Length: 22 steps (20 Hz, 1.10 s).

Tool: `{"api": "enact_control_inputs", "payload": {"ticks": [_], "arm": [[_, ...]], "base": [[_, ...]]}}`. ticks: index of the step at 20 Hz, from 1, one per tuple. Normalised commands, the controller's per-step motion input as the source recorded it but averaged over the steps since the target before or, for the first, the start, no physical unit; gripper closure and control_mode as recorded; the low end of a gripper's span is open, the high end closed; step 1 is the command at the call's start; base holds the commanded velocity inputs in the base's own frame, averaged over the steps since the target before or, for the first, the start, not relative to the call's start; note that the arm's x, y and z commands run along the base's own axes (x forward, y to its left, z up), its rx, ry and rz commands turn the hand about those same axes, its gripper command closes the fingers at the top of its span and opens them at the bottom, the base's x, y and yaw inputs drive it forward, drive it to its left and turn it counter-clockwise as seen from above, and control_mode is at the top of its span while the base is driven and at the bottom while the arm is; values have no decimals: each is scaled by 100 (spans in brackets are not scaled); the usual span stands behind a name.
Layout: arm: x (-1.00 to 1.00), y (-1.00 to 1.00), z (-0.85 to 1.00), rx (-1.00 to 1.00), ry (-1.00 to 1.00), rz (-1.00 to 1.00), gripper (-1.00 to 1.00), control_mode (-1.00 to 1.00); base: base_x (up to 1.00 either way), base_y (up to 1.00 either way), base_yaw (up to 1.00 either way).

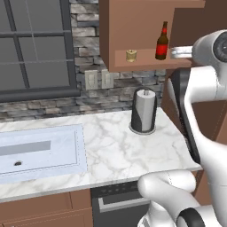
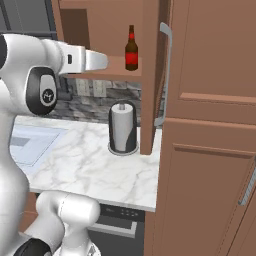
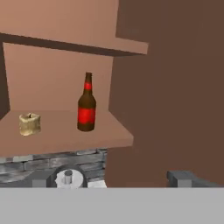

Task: Get the candle and the beer from the cabinet and move them to the dining counter.

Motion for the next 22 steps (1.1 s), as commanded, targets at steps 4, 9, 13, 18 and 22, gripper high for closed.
{"api": "enact_control_inputs", "payload": {"ticks": [4,9,13,18,22], "arm": [[40,0,0,10,-11,15,-100,-100],[42,0,0,10,-8,13,-100,-100],[39,0,0,5,0,7,-100,-100],[41,0,0,3,0,2,-100,-100],[35,0,0,2,0,0,-100,-100]], "base": [[0,0,0],[0,0,0],[0,0,0],[0,0,0],[0,0,0]]}}
